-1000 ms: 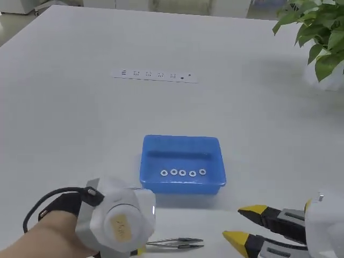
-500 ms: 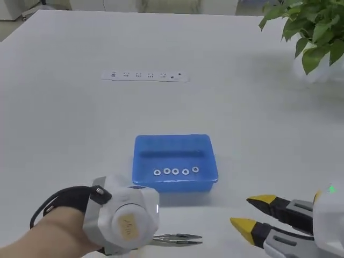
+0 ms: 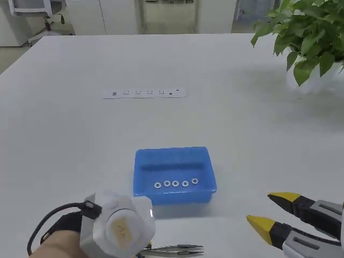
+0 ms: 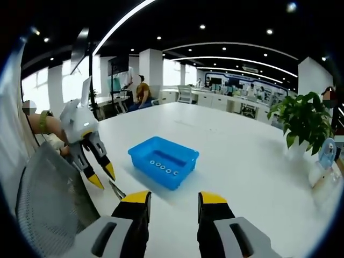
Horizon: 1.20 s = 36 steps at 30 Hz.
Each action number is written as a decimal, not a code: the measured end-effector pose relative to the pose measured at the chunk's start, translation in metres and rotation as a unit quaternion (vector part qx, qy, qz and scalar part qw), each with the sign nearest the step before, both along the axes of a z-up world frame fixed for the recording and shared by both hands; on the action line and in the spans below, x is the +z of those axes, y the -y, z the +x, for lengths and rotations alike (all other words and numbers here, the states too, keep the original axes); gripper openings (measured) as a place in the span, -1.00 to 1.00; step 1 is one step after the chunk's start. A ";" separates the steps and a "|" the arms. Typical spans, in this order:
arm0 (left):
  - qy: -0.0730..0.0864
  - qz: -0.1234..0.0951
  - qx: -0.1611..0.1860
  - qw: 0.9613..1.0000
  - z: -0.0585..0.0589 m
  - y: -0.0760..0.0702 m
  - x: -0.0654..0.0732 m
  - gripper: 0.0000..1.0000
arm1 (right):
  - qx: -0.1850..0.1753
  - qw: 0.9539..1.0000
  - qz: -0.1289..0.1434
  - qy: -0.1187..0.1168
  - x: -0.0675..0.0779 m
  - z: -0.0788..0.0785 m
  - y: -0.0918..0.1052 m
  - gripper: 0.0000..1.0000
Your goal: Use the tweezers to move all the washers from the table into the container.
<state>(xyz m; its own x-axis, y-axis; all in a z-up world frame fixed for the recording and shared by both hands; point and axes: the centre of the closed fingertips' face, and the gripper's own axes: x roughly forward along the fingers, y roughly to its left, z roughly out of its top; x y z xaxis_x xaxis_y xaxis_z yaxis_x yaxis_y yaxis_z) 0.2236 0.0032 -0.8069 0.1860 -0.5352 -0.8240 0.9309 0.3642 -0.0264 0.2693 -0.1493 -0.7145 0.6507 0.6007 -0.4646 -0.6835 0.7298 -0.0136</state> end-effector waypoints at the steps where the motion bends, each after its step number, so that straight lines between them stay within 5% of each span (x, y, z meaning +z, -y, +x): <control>1: 0.007 -0.015 0.020 1.000 0.003 0.001 0.006 -0.44 | 0.002 1.000 0.001 0.002 0.000 0.000 -0.001 -0.34; 4: 0.030 -0.078 0.095 0.992 0.014 -0.001 0.032 -0.15 | 0.010 1.000 0.002 0.008 0.001 0.002 -0.004 -0.25; 7: 0.061 -0.151 0.173 0.971 0.027 -0.011 0.068 -0.02 | 0.015 1.000 0.012 0.008 0.004 0.003 -0.006 -0.14; 10: 0.113 -0.209 0.260 0.936 0.042 -0.039 0.104 0.17 | 0.009 1.000 0.027 0.013 0.011 0.004 -0.005 -0.03; 13: 0.154 -0.229 0.316 0.908 0.047 -0.068 0.126 0.41 | -0.003 0.999 0.037 0.018 0.017 0.005 -0.003 0.12; 14: 0.175 -0.241 0.330 0.896 0.048 -0.078 0.136 0.48 | -0.008 0.999 0.040 0.014 0.018 0.005 -0.002 0.15; 17: 0.189 -0.249 0.367 0.876 0.044 -0.096 0.145 0.69 | -0.016 0.998 0.056 0.032 0.030 0.007 0.000 0.27; 22: 0.203 -0.253 0.396 0.859 0.033 -0.112 0.153 0.89 | -0.030 0.996 0.064 0.049 0.040 0.007 0.004 0.49; 24: 0.218 -0.258 0.409 0.847 0.029 -0.117 0.158 0.96 | -0.026 0.996 0.060 0.056 0.041 0.008 0.004 0.55; 25: 0.219 -0.263 0.412 0.845 0.025 -0.117 0.158 0.97 | -0.024 0.996 0.058 0.059 0.041 0.008 0.003 0.58; 28: 0.218 -0.268 0.413 0.843 0.019 -0.115 0.158 0.97 | -0.018 0.996 0.054 0.071 0.043 0.008 0.000 0.72; 32: 0.220 -0.289 0.419 0.832 0.017 -0.110 0.162 0.97 | -0.002 0.995 0.068 0.067 0.042 0.007 -0.011 0.96; 36: 0.227 -0.290 0.415 0.832 0.016 -0.106 0.166 0.98 | -0.005 0.995 0.062 0.072 0.043 0.010 -0.013 0.97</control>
<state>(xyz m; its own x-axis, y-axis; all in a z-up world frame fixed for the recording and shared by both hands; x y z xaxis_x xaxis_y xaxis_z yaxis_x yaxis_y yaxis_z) 0.2400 0.1089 -0.6409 0.9116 -0.3497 -0.2162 0.3266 0.9353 -0.1361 0.2795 -0.1359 -0.6719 0.7112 0.6407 -0.2894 -0.6737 0.7387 -0.0202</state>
